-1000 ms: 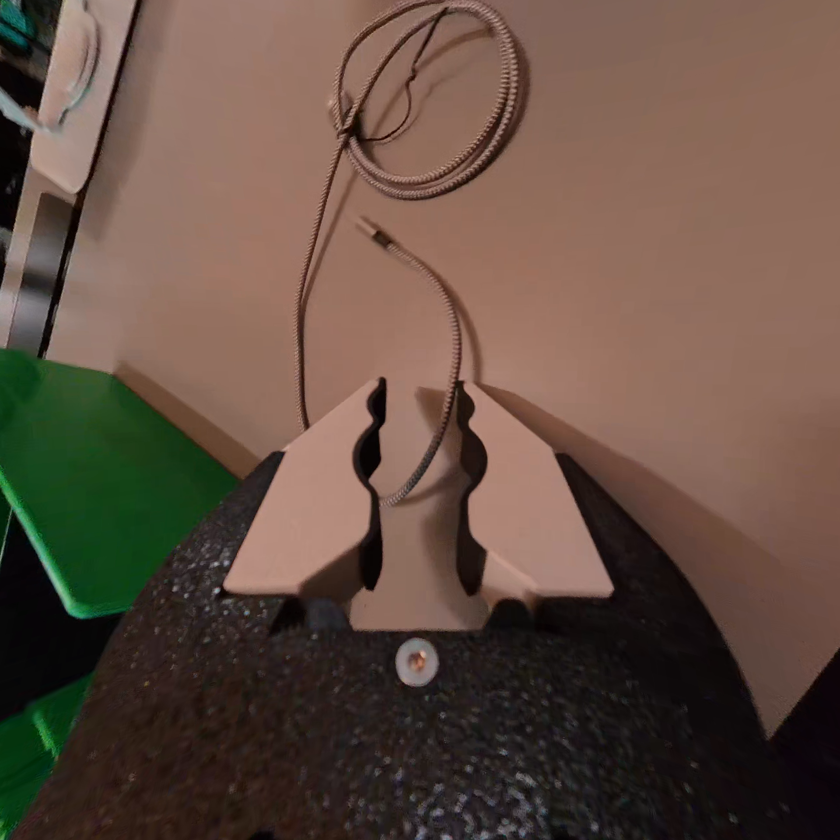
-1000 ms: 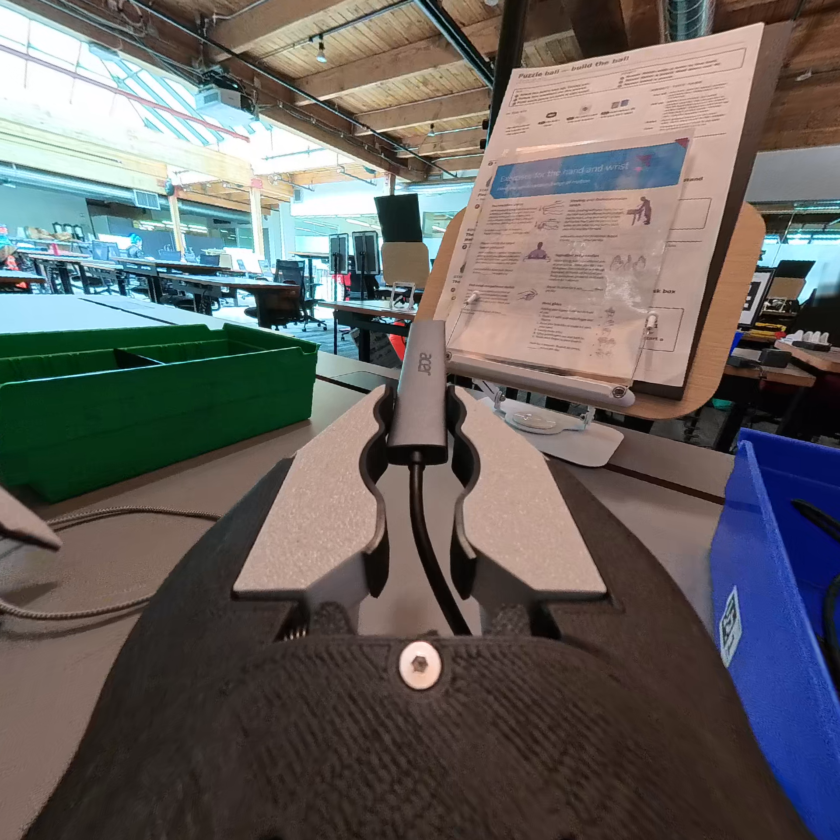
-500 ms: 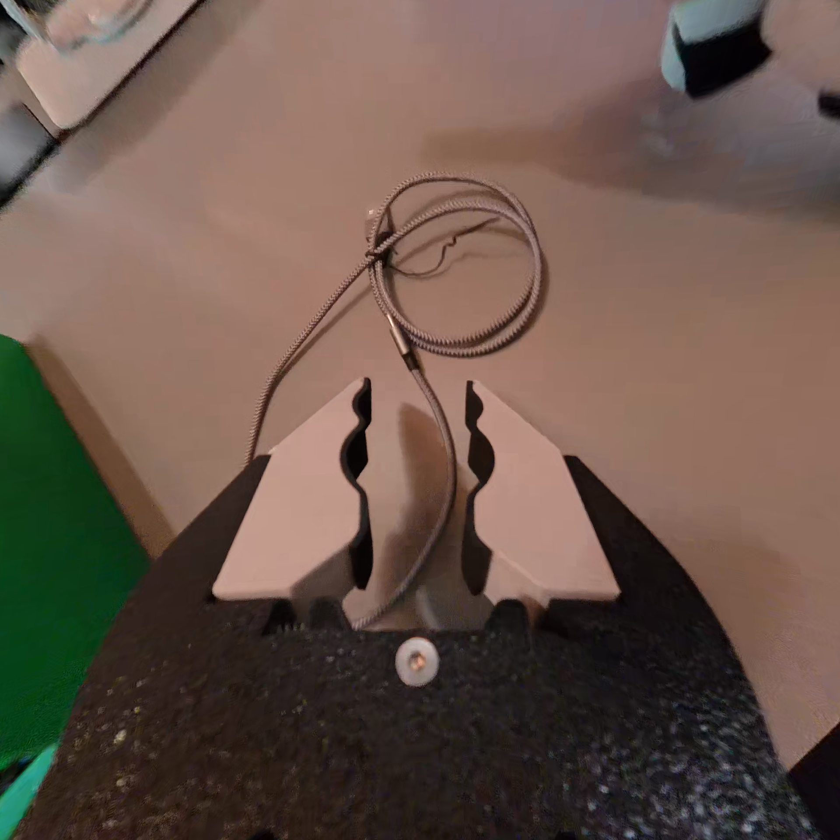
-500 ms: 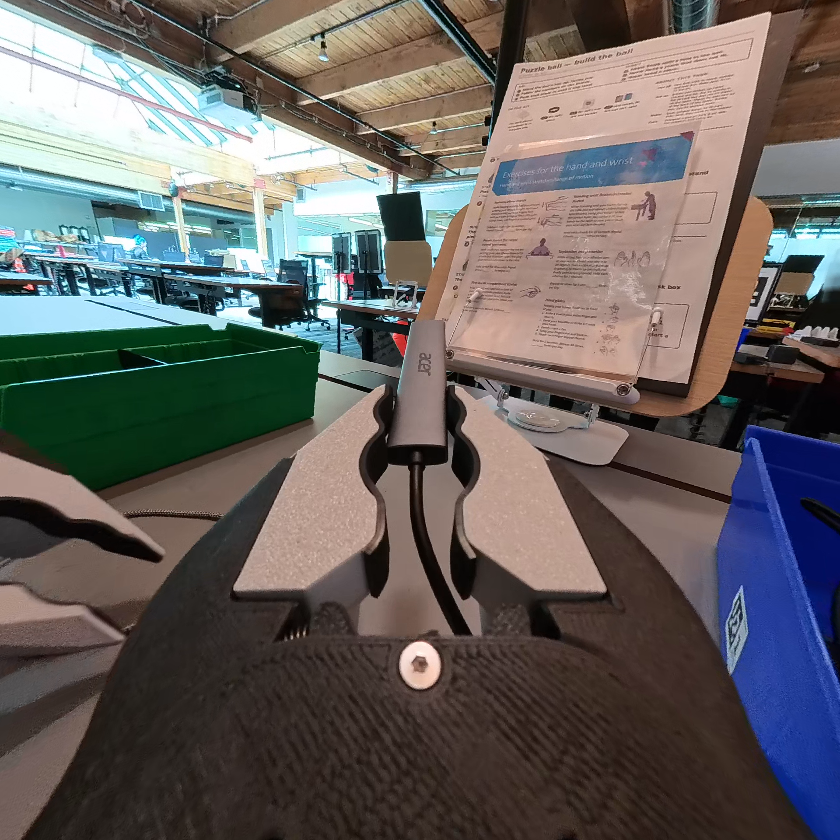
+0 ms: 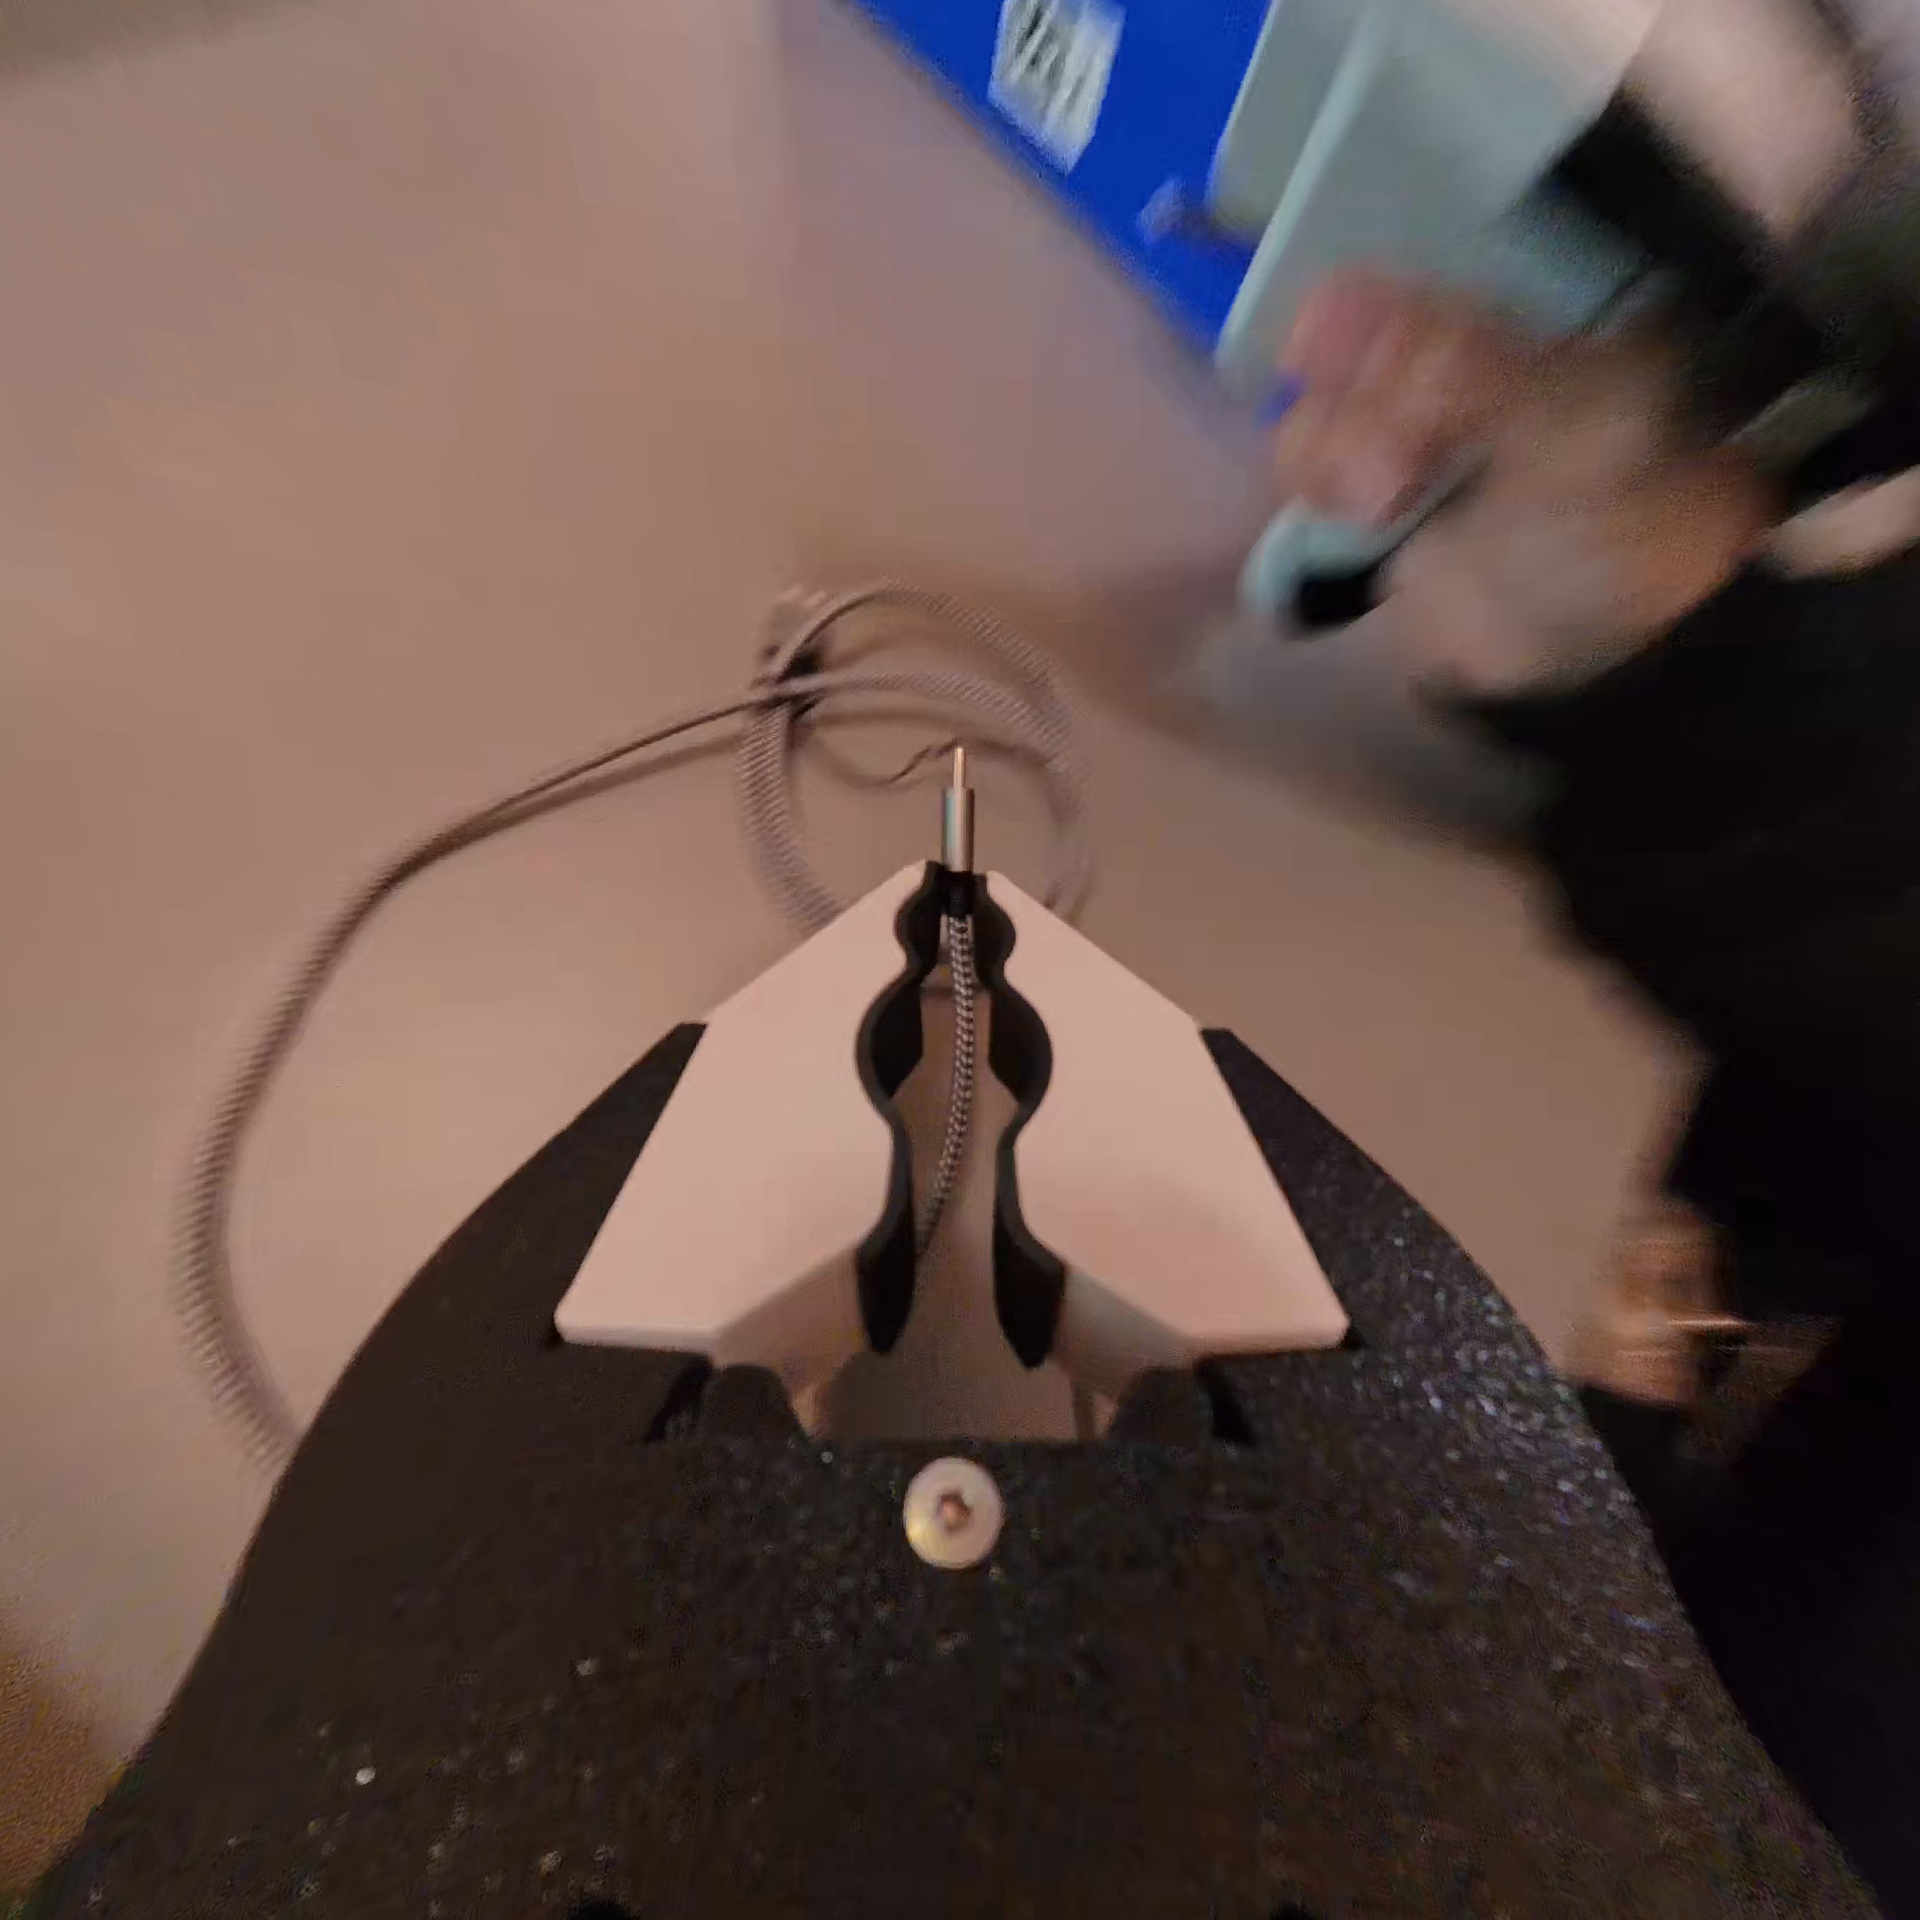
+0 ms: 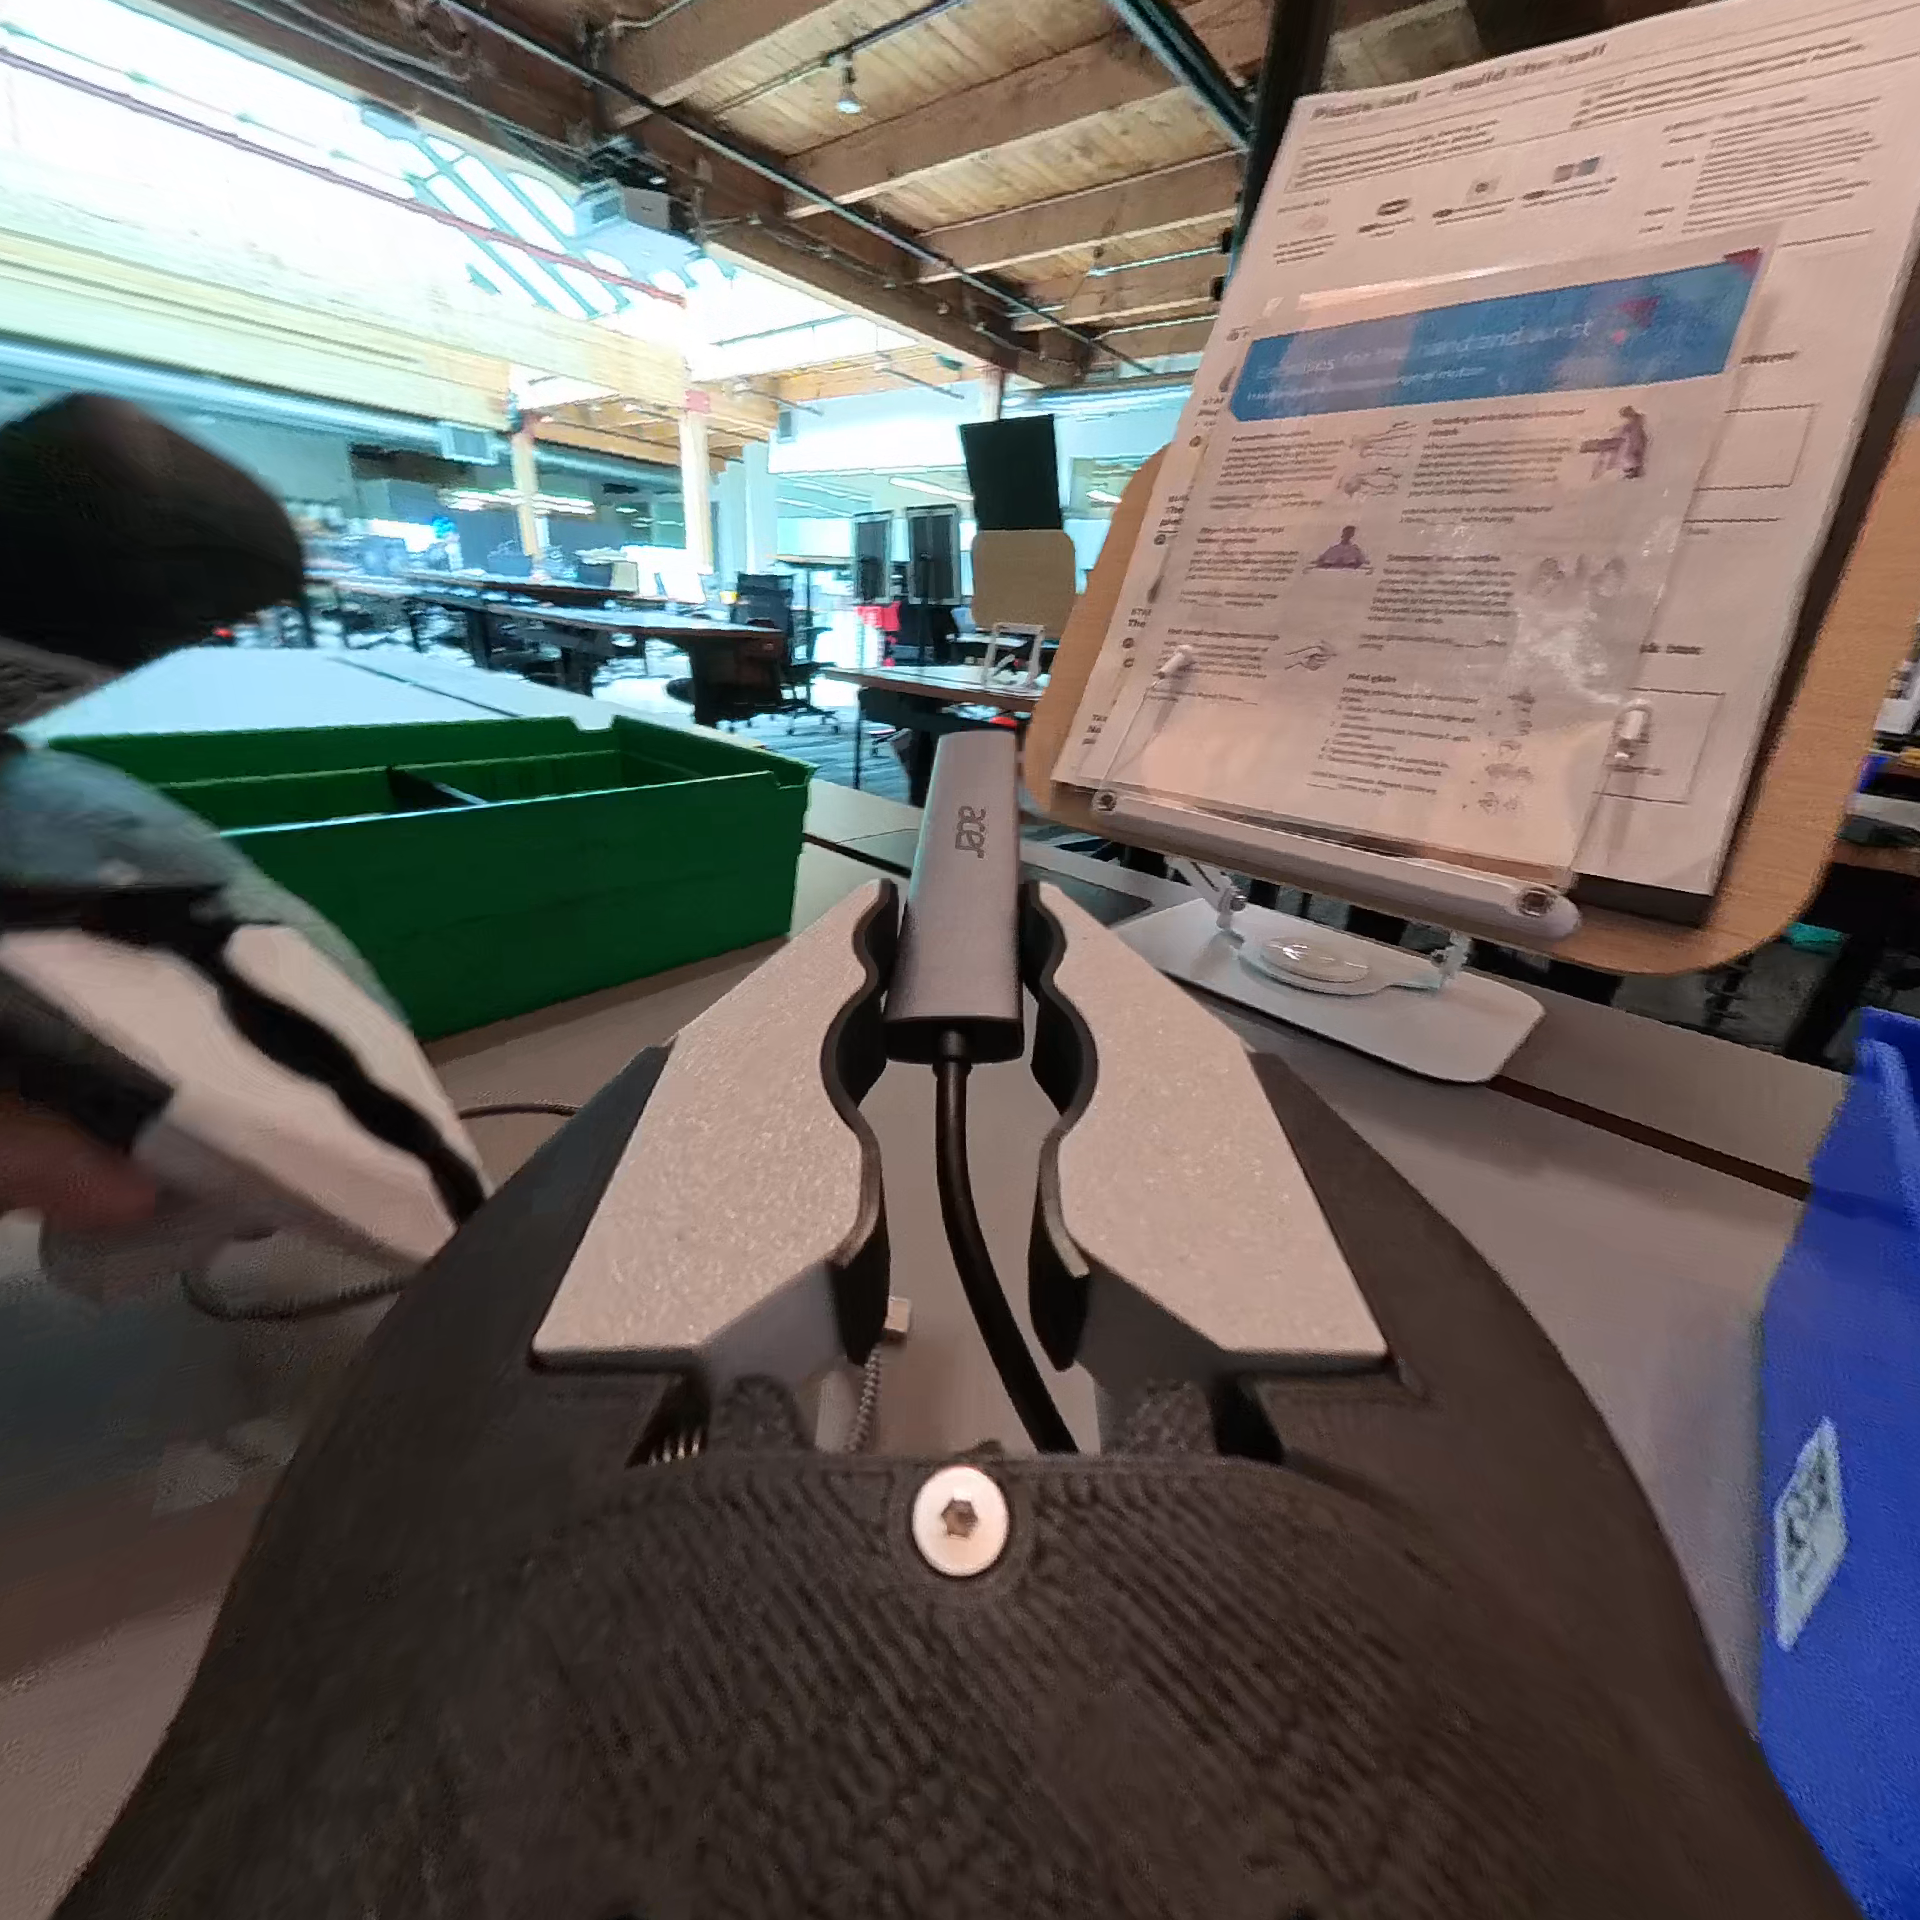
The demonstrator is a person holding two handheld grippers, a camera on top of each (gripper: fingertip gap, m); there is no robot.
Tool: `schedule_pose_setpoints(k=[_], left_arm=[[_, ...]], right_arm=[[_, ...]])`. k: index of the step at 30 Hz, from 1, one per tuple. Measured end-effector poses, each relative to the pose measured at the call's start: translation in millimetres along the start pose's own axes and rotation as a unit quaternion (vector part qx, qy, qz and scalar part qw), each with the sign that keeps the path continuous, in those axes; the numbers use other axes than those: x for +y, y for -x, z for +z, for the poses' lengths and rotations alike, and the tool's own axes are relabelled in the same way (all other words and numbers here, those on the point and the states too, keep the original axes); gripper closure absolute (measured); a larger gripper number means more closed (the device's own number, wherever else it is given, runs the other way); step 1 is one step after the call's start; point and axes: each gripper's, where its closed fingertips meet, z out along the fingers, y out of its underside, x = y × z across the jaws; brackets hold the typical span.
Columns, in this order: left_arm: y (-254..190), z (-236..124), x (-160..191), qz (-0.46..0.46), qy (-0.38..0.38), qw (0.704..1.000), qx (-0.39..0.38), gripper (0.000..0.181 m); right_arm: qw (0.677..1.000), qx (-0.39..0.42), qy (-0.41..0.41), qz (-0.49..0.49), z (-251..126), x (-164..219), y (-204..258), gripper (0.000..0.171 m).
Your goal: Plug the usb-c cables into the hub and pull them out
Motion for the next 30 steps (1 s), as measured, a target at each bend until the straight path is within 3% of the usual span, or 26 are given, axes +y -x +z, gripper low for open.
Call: schedule_pose_setpoints(k=[1, 4, 10, 26, 30], left_arm=[[-11.0, -4.4, -12.3, -0.056, -0.033, 0.996, 0.065, 0.179], [-24.5, -21.9, -40.3, -0.175, -0.103, 0.96, 0.191, 0.179], [-45.6, -45.1, -64.3, -0.282, -0.14, 0.892, 0.325, 0.179], [-30.9, -72.4, -57.8, -0.315, -0.155, 0.871, 0.344, 0.179], [-33.2, -71.6, -52.3, -0.312, -0.143, 0.872, 0.349, 0.179]], right_arm=[[1.0, -0.013, -0.002, -0.003, 0.4, -0.4, 3.8, 0.149], [0.998, -0.06, -0.004, -0.007, 0.6, -0.6, 17.1, 0.149], [0.982, -0.184, -0.042, 0.006, -7.4, -12.2, 56.0, 0.149], [0.96, -0.272, -0.064, -0.03, -19.9, -14.8, 91.0, 0.15], [0.968, -0.236, -0.058, -0.067, -13.1, -10.9, 88.5, 0.149]])
